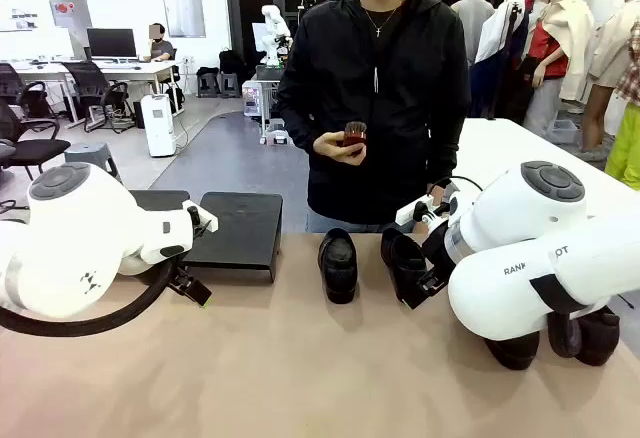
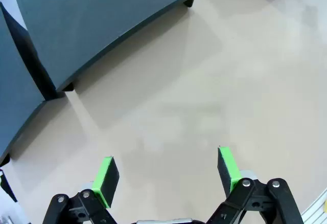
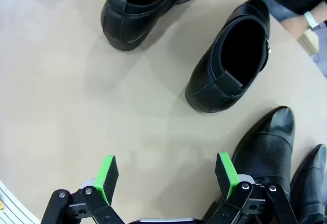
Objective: Organize the shoes by placing them on the stand.
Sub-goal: Pick up one Shoe and place it in the middle of the table.
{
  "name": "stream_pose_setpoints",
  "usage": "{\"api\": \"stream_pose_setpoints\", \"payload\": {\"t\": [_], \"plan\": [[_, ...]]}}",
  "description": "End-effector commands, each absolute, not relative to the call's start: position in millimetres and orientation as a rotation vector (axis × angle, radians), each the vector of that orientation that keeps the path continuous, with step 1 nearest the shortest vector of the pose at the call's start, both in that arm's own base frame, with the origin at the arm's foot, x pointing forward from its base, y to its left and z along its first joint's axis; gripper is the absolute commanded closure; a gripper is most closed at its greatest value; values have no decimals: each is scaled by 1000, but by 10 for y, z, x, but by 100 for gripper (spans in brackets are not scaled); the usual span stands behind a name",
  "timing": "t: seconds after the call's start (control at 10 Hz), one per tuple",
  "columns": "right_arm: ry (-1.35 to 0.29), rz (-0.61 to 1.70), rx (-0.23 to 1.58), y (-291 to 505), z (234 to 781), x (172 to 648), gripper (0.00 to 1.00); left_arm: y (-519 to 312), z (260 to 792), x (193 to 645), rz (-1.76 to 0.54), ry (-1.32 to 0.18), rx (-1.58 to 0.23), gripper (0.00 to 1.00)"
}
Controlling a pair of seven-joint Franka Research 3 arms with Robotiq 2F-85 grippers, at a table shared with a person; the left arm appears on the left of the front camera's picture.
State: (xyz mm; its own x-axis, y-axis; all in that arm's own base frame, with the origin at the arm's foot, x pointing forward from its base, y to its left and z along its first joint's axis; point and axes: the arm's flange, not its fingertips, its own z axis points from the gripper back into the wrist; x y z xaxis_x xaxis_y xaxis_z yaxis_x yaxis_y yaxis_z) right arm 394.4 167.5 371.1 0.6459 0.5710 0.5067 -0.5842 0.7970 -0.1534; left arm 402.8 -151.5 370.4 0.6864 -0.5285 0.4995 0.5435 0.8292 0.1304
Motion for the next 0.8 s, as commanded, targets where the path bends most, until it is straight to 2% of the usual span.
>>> {"api": "stream_pose_setpoints", "payload": {"t": [0.0, 0.7], "plan": [[-568, 657, 25, 1675, 3711, 3944, 0, -1515, 3706, 4028, -600, -551, -29, 0], [-568, 657, 25, 1675, 3711, 3944, 0, -1515, 3706, 4028, -600, -551, -29, 0]]}}
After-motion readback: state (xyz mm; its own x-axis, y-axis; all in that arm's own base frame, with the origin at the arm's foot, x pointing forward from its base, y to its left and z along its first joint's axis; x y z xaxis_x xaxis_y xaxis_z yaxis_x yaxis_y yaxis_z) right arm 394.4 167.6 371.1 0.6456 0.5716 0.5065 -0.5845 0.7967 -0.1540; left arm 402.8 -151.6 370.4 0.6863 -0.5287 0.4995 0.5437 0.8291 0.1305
